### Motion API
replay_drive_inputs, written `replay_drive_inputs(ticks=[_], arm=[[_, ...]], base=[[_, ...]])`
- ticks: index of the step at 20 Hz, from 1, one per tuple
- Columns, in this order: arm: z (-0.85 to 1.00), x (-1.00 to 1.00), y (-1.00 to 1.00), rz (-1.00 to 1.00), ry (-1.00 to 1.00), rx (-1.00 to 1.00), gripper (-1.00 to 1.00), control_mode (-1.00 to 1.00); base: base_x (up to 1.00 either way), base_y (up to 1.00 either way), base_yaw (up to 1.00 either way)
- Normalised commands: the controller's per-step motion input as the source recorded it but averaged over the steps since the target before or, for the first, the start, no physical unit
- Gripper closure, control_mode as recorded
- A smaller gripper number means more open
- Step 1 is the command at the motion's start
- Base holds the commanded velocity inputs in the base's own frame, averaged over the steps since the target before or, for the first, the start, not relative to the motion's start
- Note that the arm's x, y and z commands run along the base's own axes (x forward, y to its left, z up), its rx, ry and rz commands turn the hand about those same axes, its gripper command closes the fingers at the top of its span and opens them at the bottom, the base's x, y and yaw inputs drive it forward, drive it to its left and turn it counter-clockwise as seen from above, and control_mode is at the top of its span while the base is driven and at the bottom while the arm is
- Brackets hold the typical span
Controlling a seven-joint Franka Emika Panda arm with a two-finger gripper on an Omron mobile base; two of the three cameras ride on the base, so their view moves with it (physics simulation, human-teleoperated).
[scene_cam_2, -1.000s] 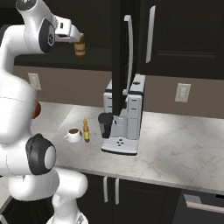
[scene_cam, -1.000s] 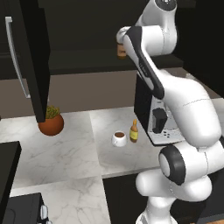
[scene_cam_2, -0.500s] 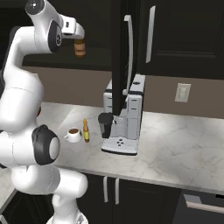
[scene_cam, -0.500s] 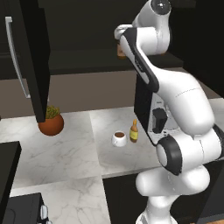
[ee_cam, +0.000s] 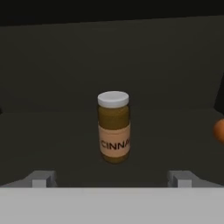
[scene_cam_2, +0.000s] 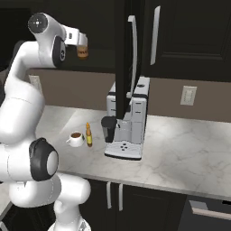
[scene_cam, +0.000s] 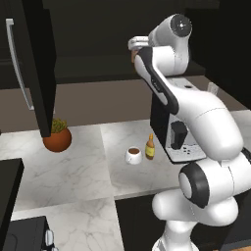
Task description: Pick the cinnamon and honey bottle from the cabinet and place them next to the mug.
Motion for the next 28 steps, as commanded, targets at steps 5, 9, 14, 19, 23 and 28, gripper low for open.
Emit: replay_drive_inputs(ticks=[5, 9, 14, 19, 23, 28], arm=[[0.25, 0.14, 0.0, 0.0, 0.16, -0.02, -1.0, -1.0], [0.15, 0.19, 0.0, 0.0, 0.26, -0.06, -1.0, -1.0], [-0.03, 0.23, 0.0, 0.03, 0.2, -0.03, -1.0, -1.0], [-0.38, 0.01, 0.0, 0.06, -0.02, 0.0, -1.0, -1.0], [-0.5, 0.0, 0.0, 0.03, -0.11, 0.0, -1.0, -1.0], [-0.25, 0.06, 0.0, 0.01, -0.16, 0.0, -1.0, -1.0]], base=[[0.0, 0.0, 0.0], [0.0, 0.0, 0.0], [0.0, 0.0, 0.0], [0.0, 0.0, 0.0], [0.0, 0.0, 0.0], [0.0, 0.0, 0.0]])
